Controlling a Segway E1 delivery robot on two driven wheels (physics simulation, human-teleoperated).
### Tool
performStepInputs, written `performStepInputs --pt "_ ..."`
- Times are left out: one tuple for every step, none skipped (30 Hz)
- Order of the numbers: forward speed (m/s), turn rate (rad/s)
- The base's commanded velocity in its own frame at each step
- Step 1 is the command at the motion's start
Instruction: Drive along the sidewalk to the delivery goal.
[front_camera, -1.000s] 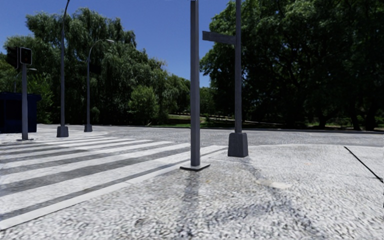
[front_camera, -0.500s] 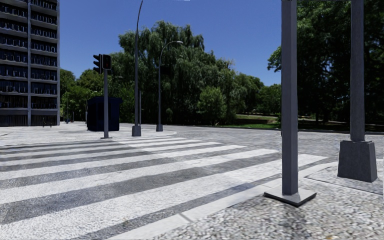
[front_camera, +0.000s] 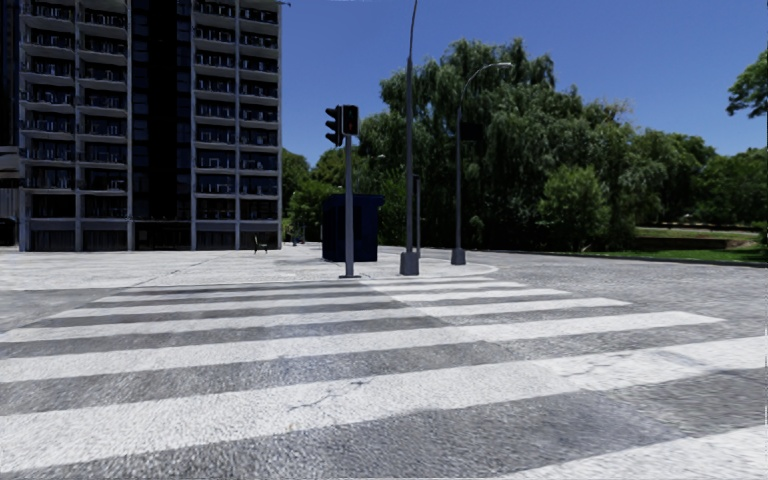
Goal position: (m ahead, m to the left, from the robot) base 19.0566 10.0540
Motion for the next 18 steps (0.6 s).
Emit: performStepInputs --pt "2.00 0.79" --pt "2.00 0.79" --pt "2.00 0.79" --pt "2.00 0.79" --pt "2.00 0.79" --pt "2.00 0.79" --pt "2.00 0.79" --pt "2.00 0.79" --pt "2.00 0.79" --pt "2.00 0.79" --pt "2.00 0.79" --pt "2.00 0.79" --pt "2.00 0.79" --pt "2.00 0.00" --pt "2.00 0.00" --pt "2.00 0.00" --pt "2.00 0.00" --pt "2.00 0.00"
